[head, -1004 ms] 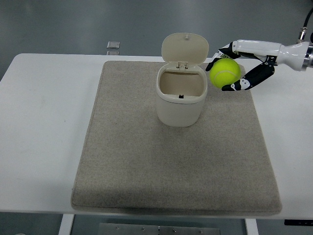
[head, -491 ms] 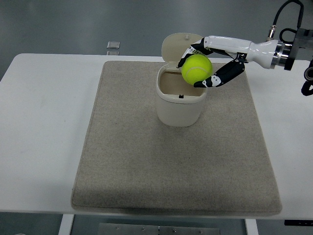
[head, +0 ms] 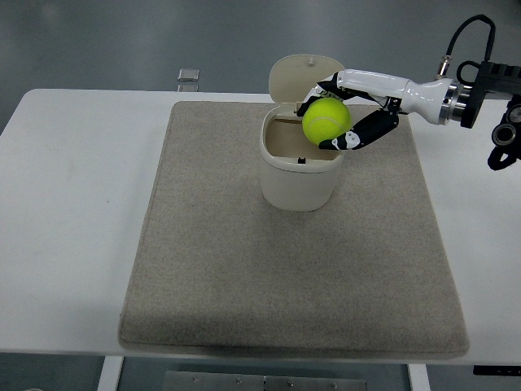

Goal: Pick up the tennis ball and place it in the box.

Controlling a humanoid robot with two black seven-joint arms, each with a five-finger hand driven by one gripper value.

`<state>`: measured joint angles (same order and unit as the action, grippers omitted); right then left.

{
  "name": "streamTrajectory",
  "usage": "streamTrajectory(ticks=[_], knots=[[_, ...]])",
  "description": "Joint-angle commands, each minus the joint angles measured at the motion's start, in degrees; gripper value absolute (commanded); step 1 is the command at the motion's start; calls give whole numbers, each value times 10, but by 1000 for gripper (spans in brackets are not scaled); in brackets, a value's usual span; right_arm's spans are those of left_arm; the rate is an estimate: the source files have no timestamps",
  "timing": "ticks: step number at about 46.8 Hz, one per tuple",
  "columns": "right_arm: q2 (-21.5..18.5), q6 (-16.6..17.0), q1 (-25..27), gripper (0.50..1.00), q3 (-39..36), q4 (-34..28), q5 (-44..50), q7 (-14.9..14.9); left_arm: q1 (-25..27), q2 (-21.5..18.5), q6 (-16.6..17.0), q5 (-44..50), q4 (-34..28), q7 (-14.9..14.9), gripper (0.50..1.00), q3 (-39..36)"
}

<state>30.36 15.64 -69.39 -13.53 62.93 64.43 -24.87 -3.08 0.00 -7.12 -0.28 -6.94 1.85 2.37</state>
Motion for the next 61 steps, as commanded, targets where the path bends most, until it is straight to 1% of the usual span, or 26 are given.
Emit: streamTrajectory(ticks=[1,7,8,10,15,19,21,27,33,35,38,41,47,50,61], knots=[[-1,-1,0,500,0,0,0,0,0,0,0,0,0,0,996,0],[-1,-3,0,500,-1,0,-1,0,0,0,0,0,0,0,996,0],[-1,-4,1,517,-1,0,-1,0,0,0,0,0,0,0,996,0],[-2,-8,3,568,0,0,-1,0,0,0,0,0,0,0,996,0],[-3,-12,8,623,0,0,-1,0,0,0,0,0,0,0,996,0],[-4,-13,9,684,0,0,-1,-1,0,0,0,0,0,0,996,0],[-3,-13,9,707,0,0,-1,-1,0,0,0,0,0,0,996,0],[-3,-13,9,721,0,-1,-1,-1,0,0,0,0,0,0,996,0],[-4,-13,10,766,0,-1,-1,-1,0,0,0,0,0,0,996,0],[-4,-13,10,789,0,-1,-2,-1,0,0,0,0,0,0,996,0],[-4,-13,10,799,0,-1,-1,-1,0,0,0,-1,0,0,996,0],[-4,-13,10,825,1,-1,-1,-1,0,0,0,0,0,0,996,0],[-4,-13,10,834,1,-1,-1,-1,0,0,0,0,0,0,996,0],[-4,-13,10,856,1,-1,-1,-1,0,0,0,0,0,0,996,0],[-4,-12,11,858,2,-1,-1,-1,0,0,0,0,0,0,996,0]])
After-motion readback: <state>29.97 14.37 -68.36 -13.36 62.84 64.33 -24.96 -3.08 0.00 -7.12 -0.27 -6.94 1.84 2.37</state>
